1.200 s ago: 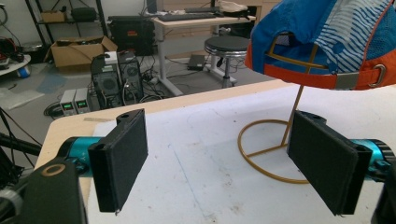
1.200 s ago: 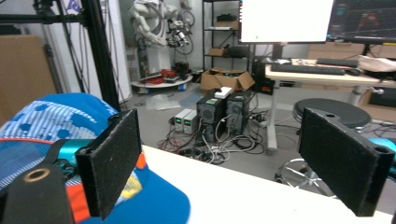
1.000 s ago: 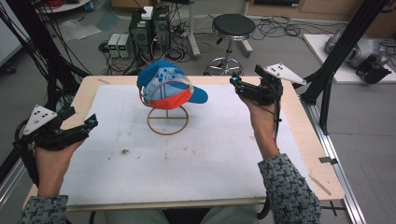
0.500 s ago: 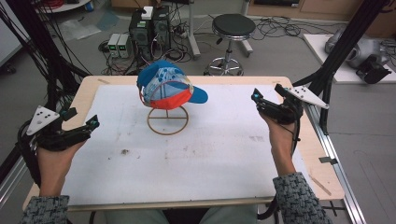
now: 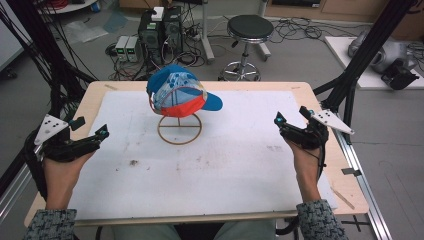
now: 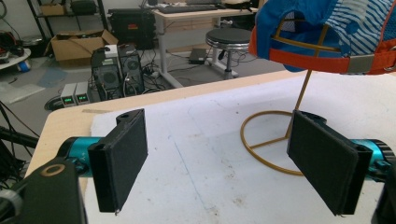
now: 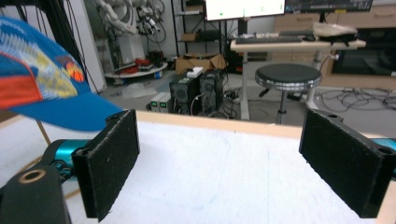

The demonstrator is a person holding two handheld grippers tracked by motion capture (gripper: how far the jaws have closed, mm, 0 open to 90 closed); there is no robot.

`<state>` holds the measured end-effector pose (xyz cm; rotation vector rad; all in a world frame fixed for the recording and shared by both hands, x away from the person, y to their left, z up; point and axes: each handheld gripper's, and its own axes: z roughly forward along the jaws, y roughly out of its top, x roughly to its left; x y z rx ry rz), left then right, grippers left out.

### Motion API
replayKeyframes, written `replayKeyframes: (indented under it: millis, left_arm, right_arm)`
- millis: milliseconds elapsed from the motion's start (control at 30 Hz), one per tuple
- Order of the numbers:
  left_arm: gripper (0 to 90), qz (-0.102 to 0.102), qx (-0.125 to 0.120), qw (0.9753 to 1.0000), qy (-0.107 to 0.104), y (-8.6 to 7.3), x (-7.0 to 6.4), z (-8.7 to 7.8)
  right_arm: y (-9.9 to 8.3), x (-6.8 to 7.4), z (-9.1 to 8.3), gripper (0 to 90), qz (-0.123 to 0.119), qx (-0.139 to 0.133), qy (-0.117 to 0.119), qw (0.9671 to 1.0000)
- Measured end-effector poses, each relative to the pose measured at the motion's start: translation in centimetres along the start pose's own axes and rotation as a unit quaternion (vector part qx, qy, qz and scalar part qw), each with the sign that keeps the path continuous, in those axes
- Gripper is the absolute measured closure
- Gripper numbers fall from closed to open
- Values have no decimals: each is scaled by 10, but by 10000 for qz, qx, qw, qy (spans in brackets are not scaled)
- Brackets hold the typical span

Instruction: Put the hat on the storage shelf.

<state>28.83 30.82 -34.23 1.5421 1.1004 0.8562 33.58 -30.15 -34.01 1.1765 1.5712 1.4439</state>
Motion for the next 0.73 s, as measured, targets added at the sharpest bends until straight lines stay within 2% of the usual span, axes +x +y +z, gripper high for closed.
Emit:
replayKeyframes:
  millis: [367,733]
  left_arm:
    - [205,-34,59,10000,23,-5,2,4]
    - [205,-14,68,10000,10,-6,1,5]
  right_arm:
    - [-39,-6,-10,114,101,93,0,9999]
    - [-46,-7,-13,115,127,125,10,9998]
